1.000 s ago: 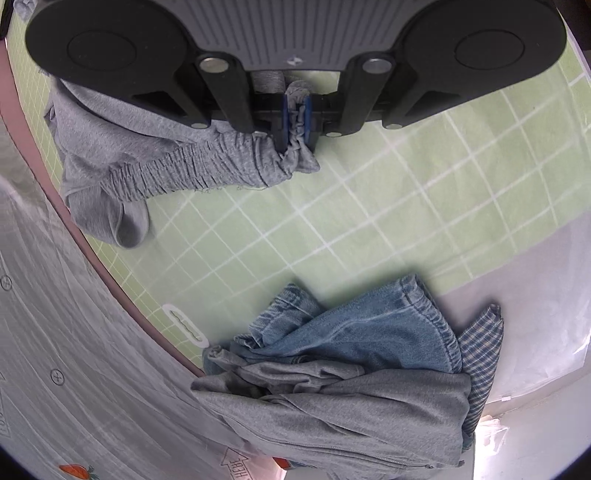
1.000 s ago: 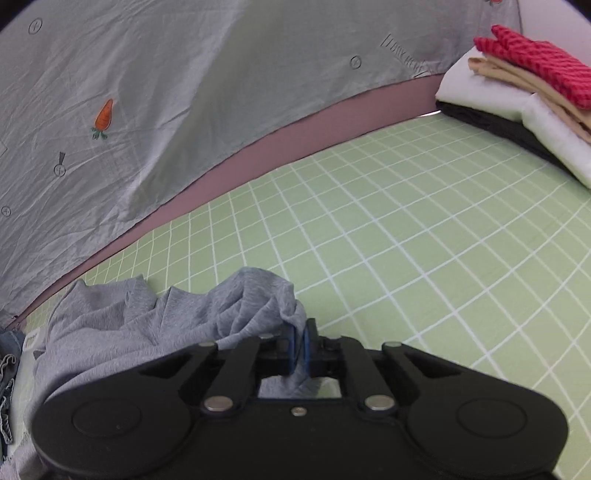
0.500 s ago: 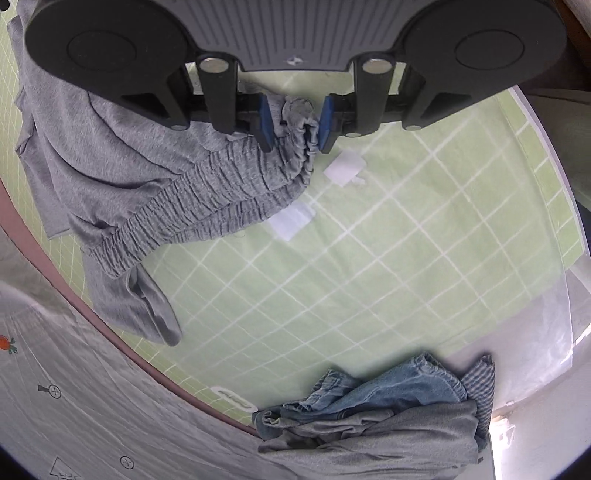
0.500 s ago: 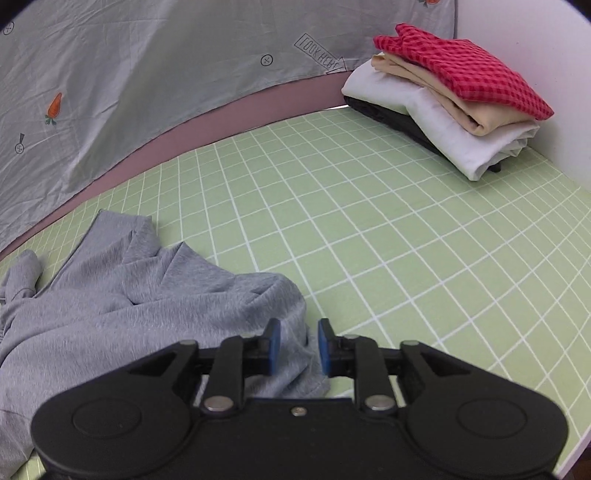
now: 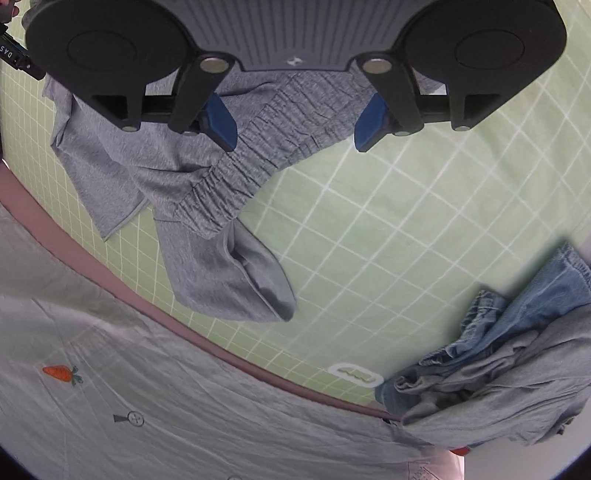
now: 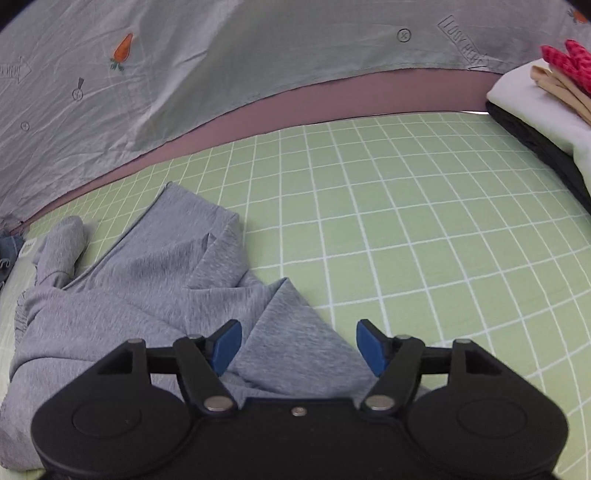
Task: Fold clothes
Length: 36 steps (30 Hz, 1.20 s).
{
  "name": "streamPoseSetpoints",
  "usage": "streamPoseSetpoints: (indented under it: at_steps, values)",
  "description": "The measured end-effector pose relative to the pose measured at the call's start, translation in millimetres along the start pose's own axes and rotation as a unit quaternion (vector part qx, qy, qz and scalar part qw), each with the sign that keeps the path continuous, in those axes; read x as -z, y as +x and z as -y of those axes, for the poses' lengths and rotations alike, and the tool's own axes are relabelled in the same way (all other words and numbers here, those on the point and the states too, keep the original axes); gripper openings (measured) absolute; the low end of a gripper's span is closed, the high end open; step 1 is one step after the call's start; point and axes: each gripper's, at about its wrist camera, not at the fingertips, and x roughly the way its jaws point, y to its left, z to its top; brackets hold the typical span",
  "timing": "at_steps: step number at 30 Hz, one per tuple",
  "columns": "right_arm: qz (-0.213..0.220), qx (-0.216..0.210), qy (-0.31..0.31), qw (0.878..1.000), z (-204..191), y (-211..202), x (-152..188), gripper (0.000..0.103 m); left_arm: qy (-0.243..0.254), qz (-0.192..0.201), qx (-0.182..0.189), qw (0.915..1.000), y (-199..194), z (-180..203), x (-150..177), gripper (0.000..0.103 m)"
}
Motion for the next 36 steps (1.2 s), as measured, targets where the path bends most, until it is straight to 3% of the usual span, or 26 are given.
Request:
streamPoseSetpoints:
  at_steps: [2,12,14,16,18,19,20,22,24,27,30,36]
  values:
    - [-0.009,-0.001,0.003,1.000,-4.6,10.0,-2.3,0.071,0.001,-0.019,0.007,0.9998,17.7,7.8,-8.0,0.071]
    - [-0.018,-0.030,-0.009,0.999,-24.8,36.3,-18.5,0.081,0.035,-0.039,0.025,0.9983,60.2,41.8,-33.2,0.070]
    - [-0.020,-0.034,-0.020,0.999,-31.7,42.7,-23.2,0.081,0.039,-0.039,0.027,0.9981,63.5,46.0,-32.3,0.063]
    - [-0.024,-0.036,-0.029,0.999,-39.4,49.5,-28.7,0.082,0.037,-0.038,0.035,0.9980,64.2,47.3,-30.5,0.043]
    - [-0.030,-0.030,-0.034,0.999,-44.2,54.4,-31.8,0.081,0.031,-0.039,0.038,0.9981,63.2,46.4,-29.2,0.031]
    - [-0.033,-0.027,-0.036,0.998,-45.2,56.1,-32.7,0.076,0.029,-0.036,0.039,0.9982,61.1,45.8,-28.4,0.022]
    - [-0.032,-0.024,-0.042,0.998,-45.4,56.2,-32.8,0.068,0.027,-0.032,0.040,0.9983,58.6,44.9,-27.8,0.019]
    - [-0.026,-0.020,-0.063,0.997,-43.8,52.0,-32.1,0.025,0.023,-0.017,0.036,0.9990,50.6,41.3,-27.1,0.014]
    - [-0.015,-0.012,-0.076,0.997,-38.0,43.6,-30.9,0.009,0.015,-0.001,0.030,0.9995,41.0,35.1,-27.3,0.013]
    - [0.010,0.043,-0.065,0.997,-18.5,25.3,-24.8,0.008,-0.010,0.027,0.019,0.9994,21.0,18.0,-29.4,0.012]
    - [0.030,0.105,-0.011,0.994,20.0,0.8,-14.6,0.008,-0.041,0.057,0.004,0.9975,-2.0,-3.2,-30.5,0.011]
    - [0.059,0.210,0.100,0.971,101.7,-64.4,16.0,0.007,-0.096,0.098,-0.019,0.9904,-42.6,-38.9,-21.2,0.010]
